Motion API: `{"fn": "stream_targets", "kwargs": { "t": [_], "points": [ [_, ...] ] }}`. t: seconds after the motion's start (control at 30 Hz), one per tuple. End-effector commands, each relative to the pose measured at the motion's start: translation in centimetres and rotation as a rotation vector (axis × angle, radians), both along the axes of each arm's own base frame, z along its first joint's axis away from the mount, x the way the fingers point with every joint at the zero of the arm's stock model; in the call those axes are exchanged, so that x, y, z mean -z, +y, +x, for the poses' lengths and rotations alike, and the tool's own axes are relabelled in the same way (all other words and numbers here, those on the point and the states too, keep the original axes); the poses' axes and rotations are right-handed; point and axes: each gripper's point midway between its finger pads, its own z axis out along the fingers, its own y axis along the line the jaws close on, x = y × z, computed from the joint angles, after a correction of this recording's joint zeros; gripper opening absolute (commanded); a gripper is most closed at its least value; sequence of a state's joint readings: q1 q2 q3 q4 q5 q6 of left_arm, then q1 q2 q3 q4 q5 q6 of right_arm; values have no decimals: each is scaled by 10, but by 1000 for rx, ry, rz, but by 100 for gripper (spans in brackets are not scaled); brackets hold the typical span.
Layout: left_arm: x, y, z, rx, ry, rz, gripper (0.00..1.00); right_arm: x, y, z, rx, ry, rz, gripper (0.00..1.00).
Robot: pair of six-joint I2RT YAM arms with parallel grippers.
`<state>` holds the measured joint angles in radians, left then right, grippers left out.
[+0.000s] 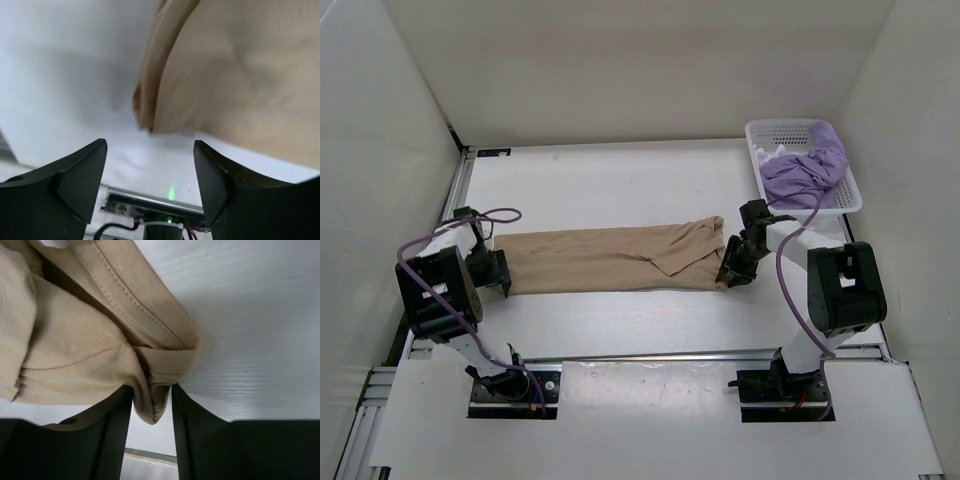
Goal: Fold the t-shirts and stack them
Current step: Fold the other side of the tshirt into a rectangle, then rotate the tshirt 90 degrees
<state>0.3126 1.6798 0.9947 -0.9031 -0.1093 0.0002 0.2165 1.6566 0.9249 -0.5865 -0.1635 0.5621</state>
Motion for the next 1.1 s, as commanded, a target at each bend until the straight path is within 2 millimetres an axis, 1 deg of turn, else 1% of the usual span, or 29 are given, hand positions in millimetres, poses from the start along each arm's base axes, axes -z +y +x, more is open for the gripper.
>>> {"fn": "stream_targets", "kwargs": {
  "t": [0.0, 0.03, 0.07, 0.1, 0.13, 0.17, 0.23, 0.27, 0.3, 0.33, 0.37, 0.4, 0.43, 0.47, 0.5, 0.53, 0.6, 0.63, 0.7, 0.73, 0.77, 0.8, 0.83, 0.9, 0.93, 0.97, 1.0, 1.03, 1.07],
  "points": [
    [-31, 11, -1, -11, -81, 85, 82, -2, -19, 1, -6, -25, -97, 46],
    [-46, 16, 12, -13, -140, 105, 82, -12, -19, 2, -4, -51, -91, 49],
    [-60, 17, 17, -14, -185, 119, 82, -17, -20, 4, 14, -71, -97, 51],
    [-70, 20, 24, -15, -221, 131, 84, -15, -23, -2, 28, -67, -108, 53],
    [-85, 21, 37, -13, -280, 130, 84, -22, -22, -3, 65, -87, -95, 53],
    [-91, 19, 44, -10, -307, 118, 84, -24, -22, -6, 89, -88, -89, 53],
    [-103, 13, 67, 6, -378, 63, 86, -28, -13, -15, 127, -96, -25, 61],
    [-103, 12, 76, 11, -394, 46, 86, -28, -9, -16, 171, -93, 3, 62],
    [-92, 10, 85, 21, -370, 25, 86, -31, -6, -15, 189, -107, 30, 67],
    [-88, 8, 93, 35, -365, 21, 86, -27, -3, -14, 205, -115, 48, 67],
    [-91, 12, 109, 36, -393, 30, 86, -28, -2, -9, 222, -128, 58, 69],
    [-76, 13, 116, 42, -357, 26, 86, -26, 1, -9, 247, -114, 75, 69],
    [-72, 18, 123, 39, -354, 41, 87, -27, 3, -2, 258, -127, 83, 69],
    [-74, 18, 137, 48, -376, 46, 87, -24, 4, -1, 267, -120, 84, 69],
    [-62, 22, 143, 46, -351, 49, 87, -19, 5, 4, 280, -105, 83, 69],
    [-60, 20, 150, 56, -350, 47, 88, -20, 8, 11, 277, -116, 96, 69],
    [-59, 23, 164, 56, -359, 50, 88, -9, 11, 11, 285, -73, 96, 69],
    [-49, 23, 167, 62, -333, 55, 88, -9, 14, 16, 293, -71, 110, 66],
    [-50, 27, 171, 59, -333, 75, 88, 3, 14, 15, 304, -36, 101, 63],
    [-46, 30, 172, 56, -329, 86, 88, 3, 16, 16, 301, -28, 109, 53],
    [-46, 30, 172, 56, -329, 86, 88, 8, 16, 18, 302, -11, 102, 47],
    [-43, 33, 164, 44, -315, 85, 88, 10, 18, 19, 300, 0, 108, 40],
    [-46, 33, 162, 44, -319, 86, 88, 12, 18, 21, 300, 5, 105, 26],
    [-43, 43, 150, 11, -305, 87, 88, 11, 22, 39, 300, 7, 105, 15],
    [-48, 45, 146, 1, -314, 92, 88, 10, 22, 49, 294, -3, 93, 7],
    [-49, 44, 143, 1, -314, 92, 88, 2, 28, 76, 283, -25, 98, 5],
    [-45, 47, 132, -11, -292, 96, 89, -3, 29, 93, 286, -43, 91, 3],
    [-45, 47, 127, -13, -287, 105, 89, -9, 30, 111, 276, -67, 81, 3],
    [-49, 46, 123, -13, -295, 108, 89, -23, 37, 150, 278, -108, 87, 3]
  ]
}}
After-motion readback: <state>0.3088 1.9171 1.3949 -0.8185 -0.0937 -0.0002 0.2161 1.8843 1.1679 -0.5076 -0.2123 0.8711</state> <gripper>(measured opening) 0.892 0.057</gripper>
